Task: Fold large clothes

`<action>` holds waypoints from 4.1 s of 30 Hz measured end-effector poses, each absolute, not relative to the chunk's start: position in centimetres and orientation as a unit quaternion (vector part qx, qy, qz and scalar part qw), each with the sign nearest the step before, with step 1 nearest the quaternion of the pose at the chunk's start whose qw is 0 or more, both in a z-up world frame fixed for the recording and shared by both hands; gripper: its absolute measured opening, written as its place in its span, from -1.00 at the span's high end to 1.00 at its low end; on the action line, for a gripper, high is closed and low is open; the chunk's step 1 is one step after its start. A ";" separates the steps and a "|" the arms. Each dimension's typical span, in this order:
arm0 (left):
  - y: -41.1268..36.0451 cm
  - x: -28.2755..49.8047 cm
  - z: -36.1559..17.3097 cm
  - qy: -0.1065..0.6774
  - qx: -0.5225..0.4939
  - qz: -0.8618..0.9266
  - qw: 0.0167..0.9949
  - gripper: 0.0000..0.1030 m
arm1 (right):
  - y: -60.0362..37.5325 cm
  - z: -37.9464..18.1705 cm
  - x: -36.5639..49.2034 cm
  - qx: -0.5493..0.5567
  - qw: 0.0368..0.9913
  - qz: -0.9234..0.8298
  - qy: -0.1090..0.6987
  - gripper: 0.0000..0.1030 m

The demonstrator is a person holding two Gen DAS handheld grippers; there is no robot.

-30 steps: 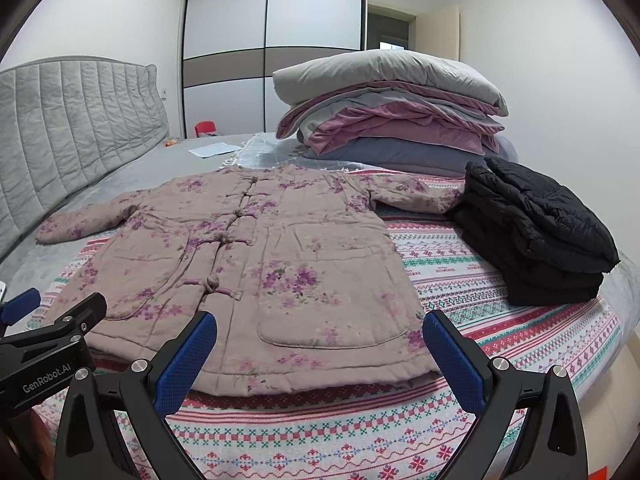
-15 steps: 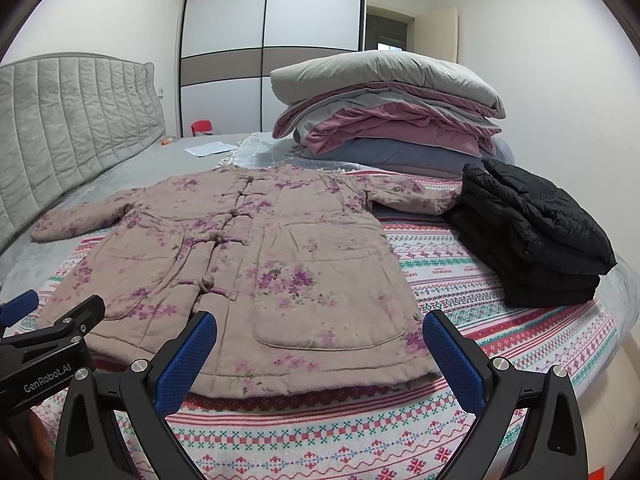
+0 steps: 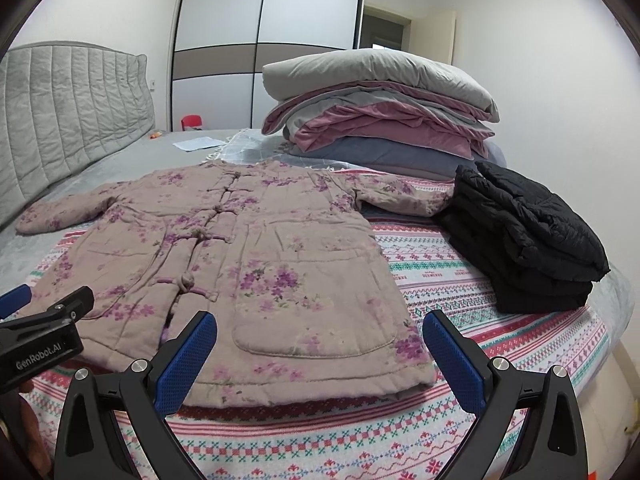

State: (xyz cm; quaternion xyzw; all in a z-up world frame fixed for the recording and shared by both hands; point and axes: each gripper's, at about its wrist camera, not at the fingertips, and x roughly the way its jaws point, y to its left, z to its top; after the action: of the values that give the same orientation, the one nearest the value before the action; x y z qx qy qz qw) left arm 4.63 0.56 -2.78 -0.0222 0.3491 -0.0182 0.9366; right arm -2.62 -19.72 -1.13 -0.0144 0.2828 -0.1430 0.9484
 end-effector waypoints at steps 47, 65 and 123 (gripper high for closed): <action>16.2 5.0 -5.6 0.379 -0.224 0.146 0.886 0.97 | -32.6 -5.9 1.3 0.211 0.904 -0.104 0.356 0.73; 13.8 7.3 -0.9 0.364 -0.228 0.135 0.893 0.01 | -37.6 -4.7 -1.3 0.275 0.901 -0.194 0.275 0.35; 1.9 22.2 -9.0 0.488 -0.151 0.033 0.859 -0.54 | -54.7 3.3 28.9 0.193 0.862 -0.364 0.295 0.90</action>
State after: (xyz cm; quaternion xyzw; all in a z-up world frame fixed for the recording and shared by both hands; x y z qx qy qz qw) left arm 22.23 1.92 -9.05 -0.1508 0.4878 0.0330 0.8592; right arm 28.89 -54.70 3.34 0.1935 0.2955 -0.3637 0.8620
